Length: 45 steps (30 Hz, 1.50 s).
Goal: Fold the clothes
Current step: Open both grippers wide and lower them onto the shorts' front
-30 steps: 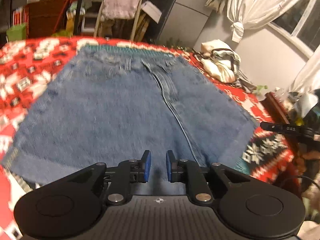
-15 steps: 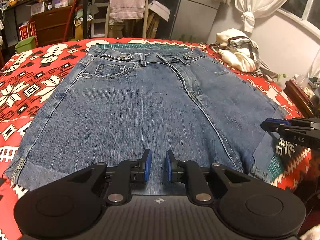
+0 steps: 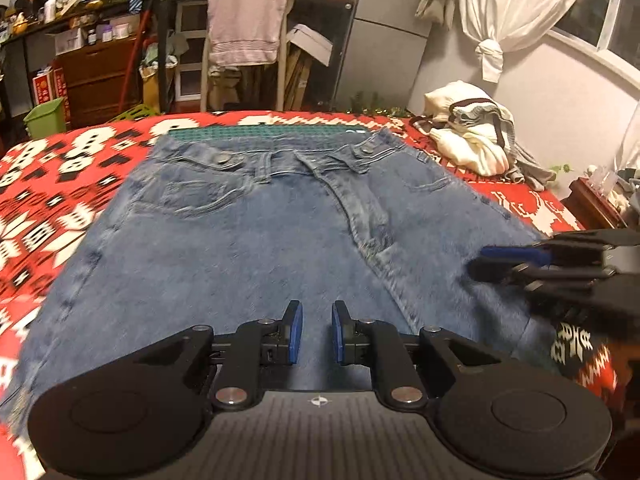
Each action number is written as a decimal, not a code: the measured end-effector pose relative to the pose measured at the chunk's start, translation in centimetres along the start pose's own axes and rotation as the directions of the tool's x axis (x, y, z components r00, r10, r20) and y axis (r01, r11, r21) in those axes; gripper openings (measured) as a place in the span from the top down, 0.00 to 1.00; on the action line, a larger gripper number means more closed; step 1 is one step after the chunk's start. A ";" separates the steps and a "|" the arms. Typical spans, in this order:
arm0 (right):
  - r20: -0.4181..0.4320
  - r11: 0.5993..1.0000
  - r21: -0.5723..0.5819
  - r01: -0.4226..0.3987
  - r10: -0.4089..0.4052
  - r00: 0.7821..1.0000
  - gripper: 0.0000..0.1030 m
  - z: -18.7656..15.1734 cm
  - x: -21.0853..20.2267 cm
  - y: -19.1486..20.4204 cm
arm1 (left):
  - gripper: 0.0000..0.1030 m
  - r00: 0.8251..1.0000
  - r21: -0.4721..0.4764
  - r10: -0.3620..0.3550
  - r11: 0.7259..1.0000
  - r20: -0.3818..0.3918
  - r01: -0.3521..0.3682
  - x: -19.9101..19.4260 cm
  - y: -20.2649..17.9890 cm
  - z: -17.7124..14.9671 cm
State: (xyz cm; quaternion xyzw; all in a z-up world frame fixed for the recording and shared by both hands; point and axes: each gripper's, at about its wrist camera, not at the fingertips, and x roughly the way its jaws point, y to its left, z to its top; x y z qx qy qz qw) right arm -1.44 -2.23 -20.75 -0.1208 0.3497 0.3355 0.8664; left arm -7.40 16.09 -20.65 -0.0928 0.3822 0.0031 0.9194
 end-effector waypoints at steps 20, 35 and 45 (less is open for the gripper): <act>0.011 0.999 -0.005 0.033 -0.033 0.999 0.71 -4.4 -2.7 1.1 | 0.81 0.999 0.057 -0.028 0.998 -0.023 0.030 -1.4 -1.6 -3.7; -0.006 1.000 -0.008 0.013 -0.013 1.000 0.36 -4.3 -2.9 1.9 | 0.58 0.999 0.128 -0.023 0.991 -0.035 0.028 -1.4 -3.4 -3.8; 0.078 0.994 0.000 0.107 -0.106 0.991 0.06 -2.1 -3.5 -1.3 | 0.36 0.991 0.154 0.110 0.981 0.079 -0.122 -1.8 -2.1 -1.1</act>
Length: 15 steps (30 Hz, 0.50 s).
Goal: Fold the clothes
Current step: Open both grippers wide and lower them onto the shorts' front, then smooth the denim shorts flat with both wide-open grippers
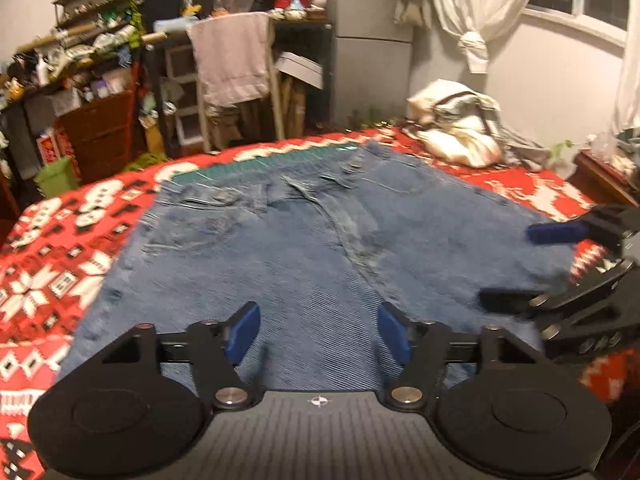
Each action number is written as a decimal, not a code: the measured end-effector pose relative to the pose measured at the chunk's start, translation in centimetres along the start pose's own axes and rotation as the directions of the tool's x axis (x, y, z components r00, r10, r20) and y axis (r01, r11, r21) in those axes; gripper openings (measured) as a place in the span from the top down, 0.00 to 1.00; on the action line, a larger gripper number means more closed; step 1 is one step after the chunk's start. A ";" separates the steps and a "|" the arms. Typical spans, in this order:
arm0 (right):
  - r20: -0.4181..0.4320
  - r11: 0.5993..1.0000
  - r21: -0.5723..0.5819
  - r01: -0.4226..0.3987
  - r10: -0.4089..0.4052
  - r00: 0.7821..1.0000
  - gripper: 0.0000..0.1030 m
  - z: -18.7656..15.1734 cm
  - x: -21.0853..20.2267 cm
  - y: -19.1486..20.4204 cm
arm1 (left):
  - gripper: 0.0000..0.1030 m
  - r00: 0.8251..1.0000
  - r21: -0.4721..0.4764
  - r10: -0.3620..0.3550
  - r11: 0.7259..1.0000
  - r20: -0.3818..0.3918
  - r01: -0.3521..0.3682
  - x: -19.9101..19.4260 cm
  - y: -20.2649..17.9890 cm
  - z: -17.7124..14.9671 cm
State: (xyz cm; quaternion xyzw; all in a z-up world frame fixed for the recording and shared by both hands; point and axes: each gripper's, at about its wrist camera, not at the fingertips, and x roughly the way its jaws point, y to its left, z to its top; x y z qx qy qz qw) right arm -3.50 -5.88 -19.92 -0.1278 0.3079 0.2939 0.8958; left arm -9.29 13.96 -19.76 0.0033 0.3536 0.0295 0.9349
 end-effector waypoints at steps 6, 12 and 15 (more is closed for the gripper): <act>-0.115 0.999 0.020 0.042 -0.039 0.993 0.01 -0.6 3.3 -2.4 | 0.36 0.996 -0.040 0.040 0.998 -0.083 -0.044 2.2 1.8 -0.7; -0.110 0.996 0.093 0.005 0.005 0.994 0.00 -1.7 3.7 -3.7 | 0.20 0.995 -0.043 0.011 0.999 -0.101 -0.015 2.9 1.6 -1.4; -0.109 0.996 0.089 -0.008 0.018 0.994 0.00 -1.8 3.7 -4.0 | 0.09 0.994 -0.034 0.013 0.999 -0.107 -0.017 3.2 1.0 -1.5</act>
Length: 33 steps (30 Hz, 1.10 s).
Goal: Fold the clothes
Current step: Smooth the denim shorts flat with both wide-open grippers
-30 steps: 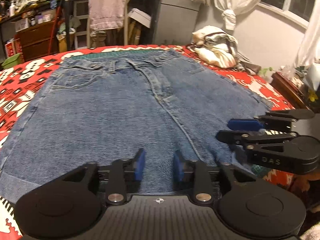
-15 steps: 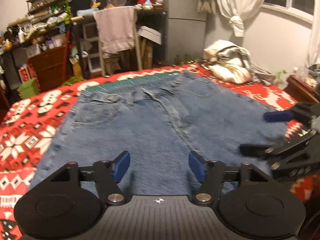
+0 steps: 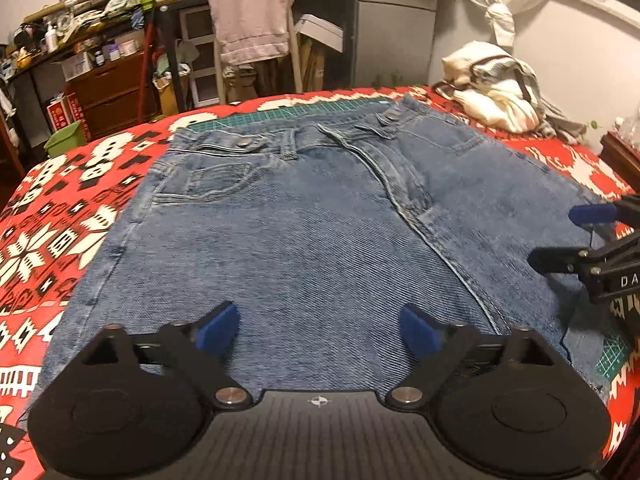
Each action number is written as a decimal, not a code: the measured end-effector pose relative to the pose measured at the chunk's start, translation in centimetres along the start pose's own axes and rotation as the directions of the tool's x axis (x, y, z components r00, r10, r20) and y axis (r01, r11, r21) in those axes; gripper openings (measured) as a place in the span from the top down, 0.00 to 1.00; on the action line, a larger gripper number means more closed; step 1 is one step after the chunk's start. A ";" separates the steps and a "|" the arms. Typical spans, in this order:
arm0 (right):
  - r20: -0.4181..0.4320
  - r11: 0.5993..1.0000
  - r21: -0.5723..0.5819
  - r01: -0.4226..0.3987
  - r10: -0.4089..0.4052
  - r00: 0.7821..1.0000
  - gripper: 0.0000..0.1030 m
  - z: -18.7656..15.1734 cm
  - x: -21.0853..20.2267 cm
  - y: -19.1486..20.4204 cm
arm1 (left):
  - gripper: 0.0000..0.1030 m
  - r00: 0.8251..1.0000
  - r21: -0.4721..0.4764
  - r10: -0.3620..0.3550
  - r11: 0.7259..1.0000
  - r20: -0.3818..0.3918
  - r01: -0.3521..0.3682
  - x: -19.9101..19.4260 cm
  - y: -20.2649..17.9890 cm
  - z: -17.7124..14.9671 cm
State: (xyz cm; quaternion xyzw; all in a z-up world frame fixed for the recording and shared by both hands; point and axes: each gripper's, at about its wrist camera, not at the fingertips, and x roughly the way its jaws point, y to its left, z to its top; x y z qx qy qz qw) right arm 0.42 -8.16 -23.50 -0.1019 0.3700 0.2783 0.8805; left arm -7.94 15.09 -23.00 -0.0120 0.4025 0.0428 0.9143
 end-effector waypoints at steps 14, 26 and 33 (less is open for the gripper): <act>-0.033 0.999 -0.014 -0.029 0.028 0.999 0.00 0.7 0.0 -0.2 | 0.00 1.000 -0.026 0.019 0.999 -0.022 -0.019 0.3 -0.3 0.1; -0.052 1.000 -0.015 -0.014 0.014 0.999 0.00 0.8 0.1 0.2 | 0.00 0.999 -0.015 0.039 0.999 -0.019 -0.039 0.4 -0.7 0.2; -0.072 1.000 -0.014 -0.016 0.015 0.997 0.00 1.1 0.2 0.1 | 0.00 1.000 -0.001 0.016 1.000 -0.023 -0.016 0.5 -0.5 0.2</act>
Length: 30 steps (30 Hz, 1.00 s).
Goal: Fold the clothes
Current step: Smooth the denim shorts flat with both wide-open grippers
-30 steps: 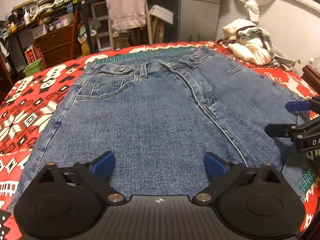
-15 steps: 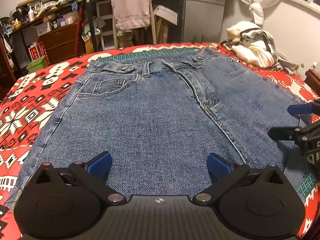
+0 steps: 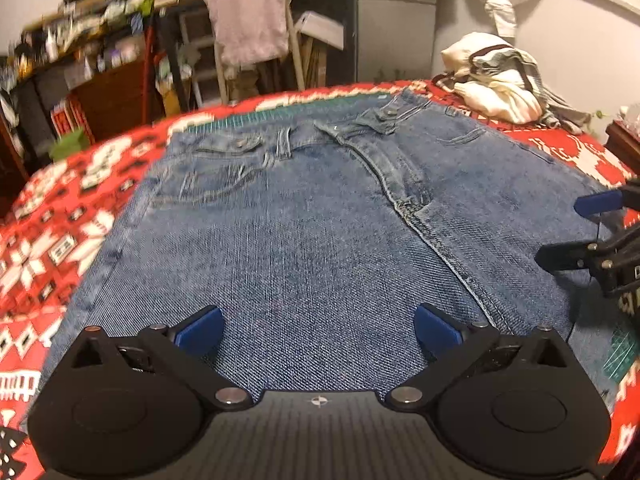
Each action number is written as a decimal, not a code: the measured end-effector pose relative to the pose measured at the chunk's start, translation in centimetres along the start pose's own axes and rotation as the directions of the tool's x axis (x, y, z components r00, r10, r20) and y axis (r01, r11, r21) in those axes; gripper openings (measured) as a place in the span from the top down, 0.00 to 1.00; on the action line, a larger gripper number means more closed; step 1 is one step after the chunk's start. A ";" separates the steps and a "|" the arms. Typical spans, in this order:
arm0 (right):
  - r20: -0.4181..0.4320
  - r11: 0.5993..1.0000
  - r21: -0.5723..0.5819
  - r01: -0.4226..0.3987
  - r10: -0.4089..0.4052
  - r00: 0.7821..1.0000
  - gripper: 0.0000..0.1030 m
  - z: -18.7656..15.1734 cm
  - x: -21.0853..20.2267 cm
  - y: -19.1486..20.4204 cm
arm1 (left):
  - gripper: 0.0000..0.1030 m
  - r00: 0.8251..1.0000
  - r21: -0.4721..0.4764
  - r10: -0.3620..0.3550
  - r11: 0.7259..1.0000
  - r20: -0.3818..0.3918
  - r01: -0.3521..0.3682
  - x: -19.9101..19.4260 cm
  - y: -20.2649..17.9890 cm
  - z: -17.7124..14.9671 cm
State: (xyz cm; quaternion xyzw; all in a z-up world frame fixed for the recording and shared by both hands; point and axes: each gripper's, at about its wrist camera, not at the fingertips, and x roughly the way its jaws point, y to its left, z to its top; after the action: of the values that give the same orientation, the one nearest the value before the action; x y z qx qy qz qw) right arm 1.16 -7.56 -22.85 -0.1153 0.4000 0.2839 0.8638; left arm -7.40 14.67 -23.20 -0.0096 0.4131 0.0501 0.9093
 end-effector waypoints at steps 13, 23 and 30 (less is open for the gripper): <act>-0.037 1.000 0.009 0.008 -0.007 0.999 0.00 0.5 0.1 -0.1 | 0.00 1.000 -0.003 -0.005 1.000 -0.010 0.005 0.3 0.0 0.5; 0.041 1.000 -0.001 -0.009 0.009 0.999 0.00 3.3 -0.3 -0.8 | 0.13 0.994 0.018 0.016 1.000 0.109 -0.018 -1.2 2.1 3.1; 0.017 0.999 -0.022 -0.027 0.028 0.999 0.01 6.0 3.2 -0.5 | 0.42 0.999 0.020 0.018 1.000 0.042 -0.019 2.5 4.8 5.0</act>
State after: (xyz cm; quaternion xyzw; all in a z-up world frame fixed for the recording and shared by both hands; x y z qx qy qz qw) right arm 6.90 -4.11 -21.34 -0.1167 0.3907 0.3010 0.8620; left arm -2.46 19.94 -21.67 0.0047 0.3944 0.0544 0.9173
